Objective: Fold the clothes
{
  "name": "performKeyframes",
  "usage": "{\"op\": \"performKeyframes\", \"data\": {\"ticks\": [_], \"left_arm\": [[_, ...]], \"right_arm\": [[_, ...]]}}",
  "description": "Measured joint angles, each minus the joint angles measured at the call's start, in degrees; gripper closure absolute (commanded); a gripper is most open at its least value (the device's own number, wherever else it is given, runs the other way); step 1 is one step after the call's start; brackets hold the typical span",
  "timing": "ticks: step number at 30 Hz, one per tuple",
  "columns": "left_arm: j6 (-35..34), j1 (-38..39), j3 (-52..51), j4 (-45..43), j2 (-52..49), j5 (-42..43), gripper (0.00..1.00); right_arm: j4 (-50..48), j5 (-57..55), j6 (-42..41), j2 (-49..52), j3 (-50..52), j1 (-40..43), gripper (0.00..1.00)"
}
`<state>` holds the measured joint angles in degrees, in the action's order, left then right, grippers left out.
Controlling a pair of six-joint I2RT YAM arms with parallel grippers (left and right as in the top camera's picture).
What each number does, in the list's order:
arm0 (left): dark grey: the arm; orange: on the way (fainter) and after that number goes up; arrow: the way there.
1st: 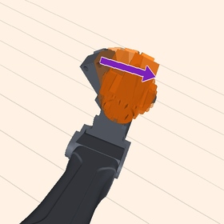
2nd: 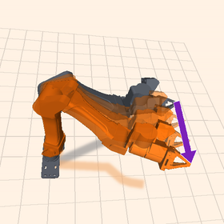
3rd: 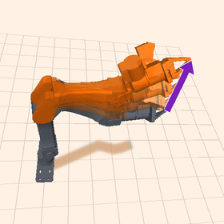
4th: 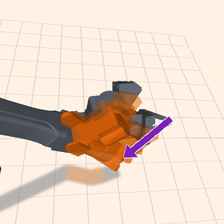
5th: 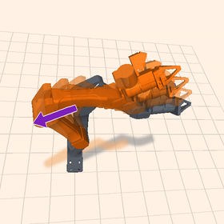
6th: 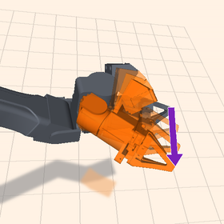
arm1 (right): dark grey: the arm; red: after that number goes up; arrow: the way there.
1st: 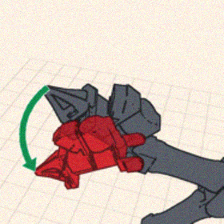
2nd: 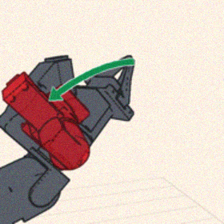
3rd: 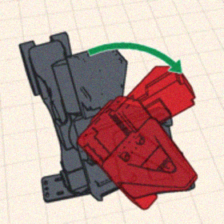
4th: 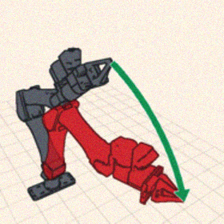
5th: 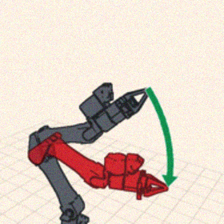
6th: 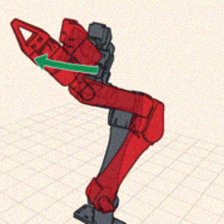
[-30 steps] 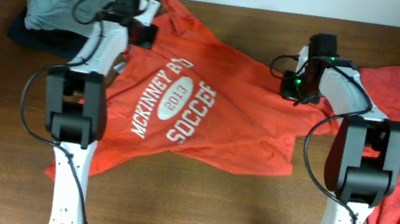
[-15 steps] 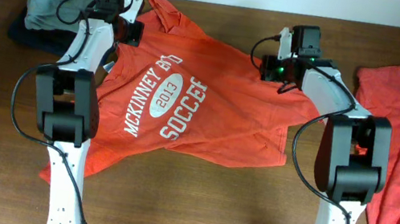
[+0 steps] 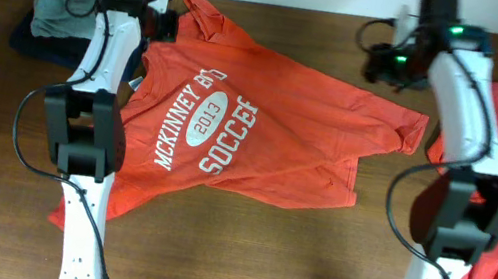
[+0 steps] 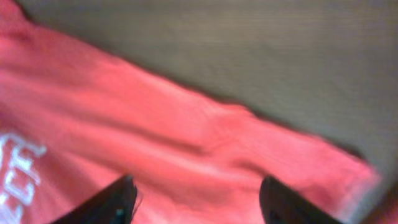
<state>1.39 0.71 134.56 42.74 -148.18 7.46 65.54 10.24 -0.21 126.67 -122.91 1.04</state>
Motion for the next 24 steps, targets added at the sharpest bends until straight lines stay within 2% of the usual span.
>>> {"op": "performKeyframes", "data": {"ticks": [3, 8, 14, 24], "left_arm": [[-0.85, 1.46, 3.37, 2.23, 0.46, 1.64, 0.93], [-1.29, 5.77, 4.31, 5.75, 2.60, 3.04, 0.92], [-1.46, 9.31, 4.44, 8.50, 2.91, 2.80, 0.92], [-1.46, 9.11, 4.44, 10.75, 2.91, -0.48, 0.92]], "right_arm": [[6.12, -0.09, -0.76, -1.33, -0.76, 3.58, 0.68], [6.75, -0.24, -1.31, -1.14, 2.97, 7.98, 0.72], [1.09, -0.20, -0.09, 1.20, 10.10, 7.98, 0.72], [-4.26, -4.83, 0.48, 3.48, 19.82, 8.72, 0.71]]}}
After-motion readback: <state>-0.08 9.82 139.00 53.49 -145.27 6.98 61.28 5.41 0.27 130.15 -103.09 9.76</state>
